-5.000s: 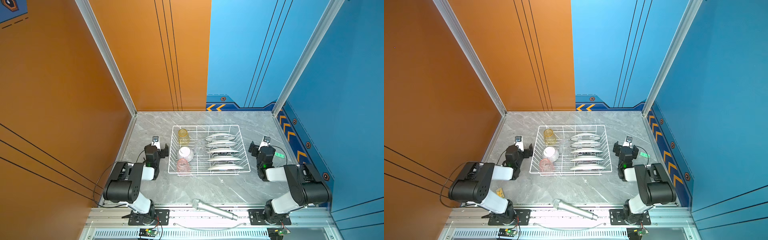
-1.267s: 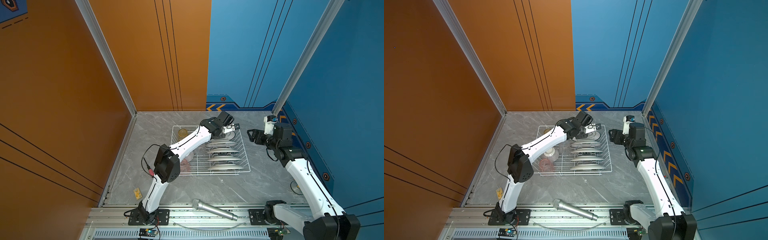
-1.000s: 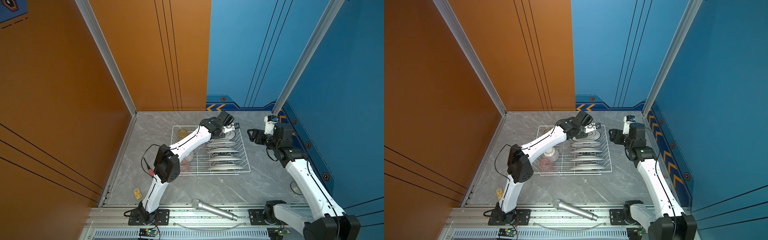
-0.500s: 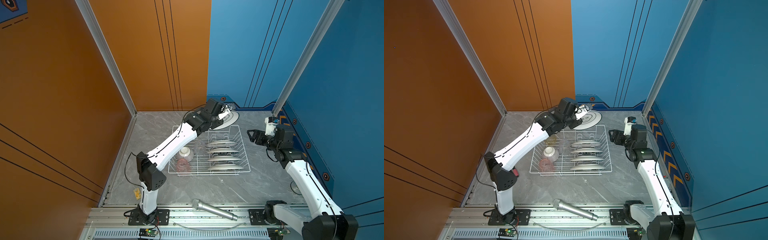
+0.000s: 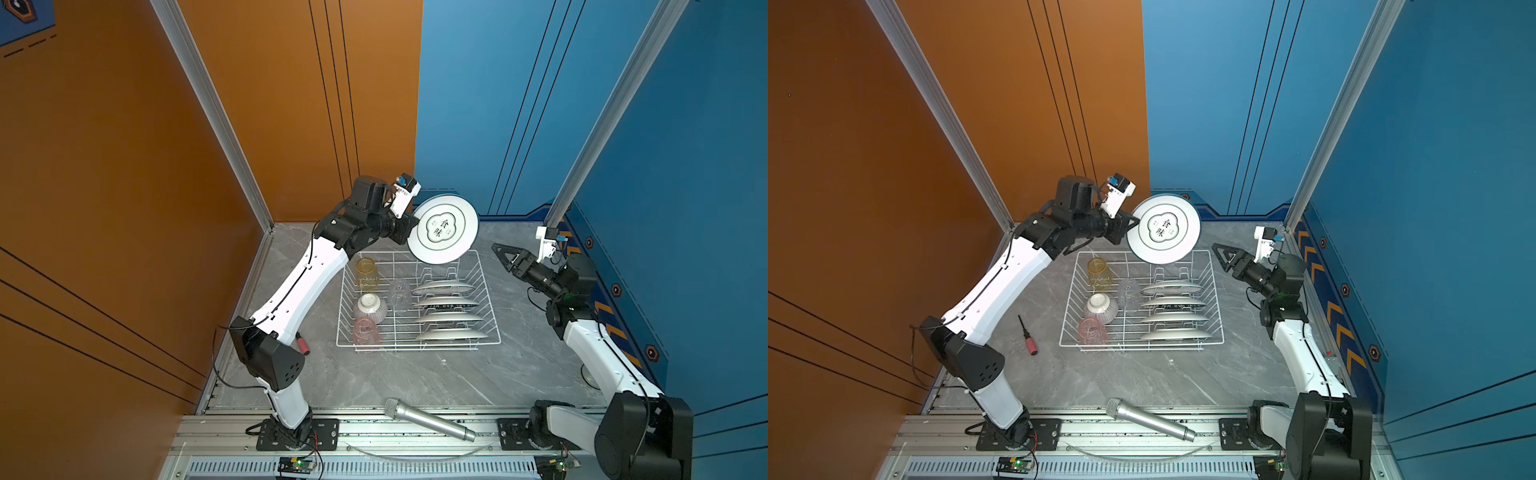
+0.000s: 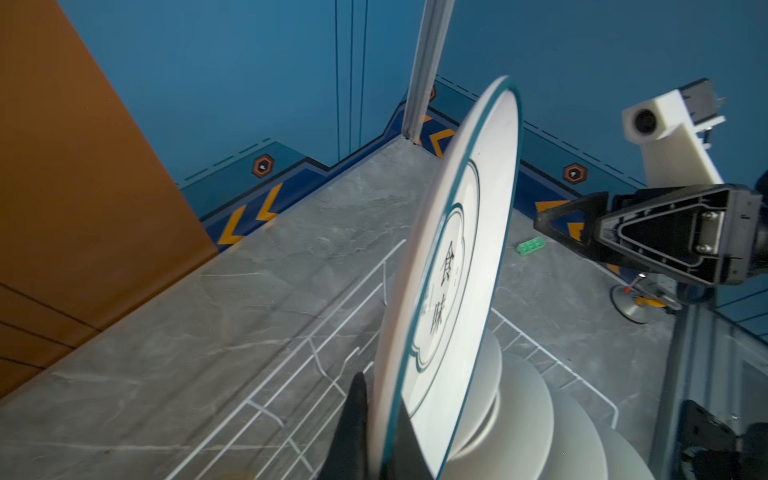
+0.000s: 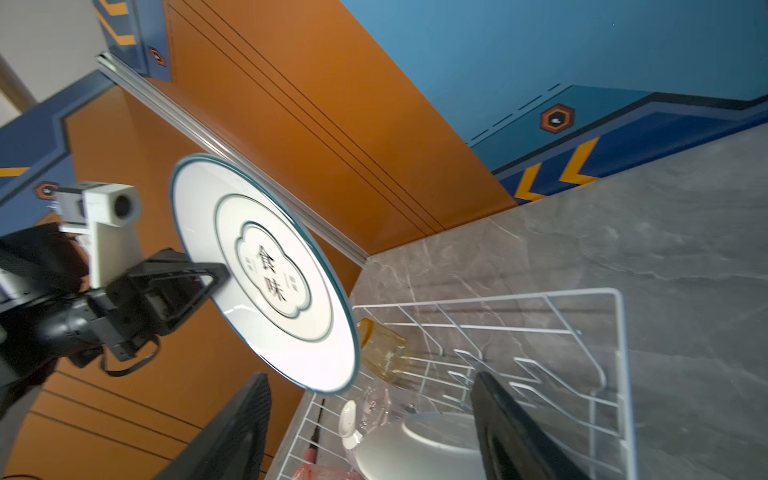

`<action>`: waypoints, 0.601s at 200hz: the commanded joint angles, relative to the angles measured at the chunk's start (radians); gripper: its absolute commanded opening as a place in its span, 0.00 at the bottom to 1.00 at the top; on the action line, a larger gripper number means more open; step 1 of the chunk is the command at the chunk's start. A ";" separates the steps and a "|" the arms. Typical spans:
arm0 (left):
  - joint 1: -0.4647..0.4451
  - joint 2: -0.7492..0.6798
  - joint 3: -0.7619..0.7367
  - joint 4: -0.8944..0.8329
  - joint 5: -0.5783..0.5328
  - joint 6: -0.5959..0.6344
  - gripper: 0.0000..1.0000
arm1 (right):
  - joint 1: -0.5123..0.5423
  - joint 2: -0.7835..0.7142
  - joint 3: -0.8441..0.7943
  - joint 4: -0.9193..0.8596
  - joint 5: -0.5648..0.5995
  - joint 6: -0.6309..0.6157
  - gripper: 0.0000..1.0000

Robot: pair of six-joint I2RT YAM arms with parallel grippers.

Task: Unload the mixed dishes from the dish rack
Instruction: 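Lift the white plate out with the left gripper toward the right gripper, then take the plate with the right gripper and lower it onto the table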

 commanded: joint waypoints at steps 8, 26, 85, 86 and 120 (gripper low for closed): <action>-0.002 0.018 -0.021 0.133 0.196 -0.129 0.00 | 0.024 0.015 -0.009 0.185 -0.071 0.102 0.74; -0.004 0.033 -0.035 0.187 0.251 -0.171 0.00 | 0.028 0.023 -0.009 0.169 -0.061 0.089 0.73; -0.014 0.104 -0.042 0.285 0.352 -0.251 0.00 | 0.048 0.063 -0.002 0.175 -0.064 0.095 0.34; -0.015 0.105 -0.041 0.285 0.352 -0.251 0.00 | 0.048 0.064 -0.002 0.175 -0.064 0.097 0.32; -0.013 0.117 -0.044 0.271 0.339 -0.240 0.00 | 0.041 0.058 -0.002 0.161 -0.048 0.101 0.00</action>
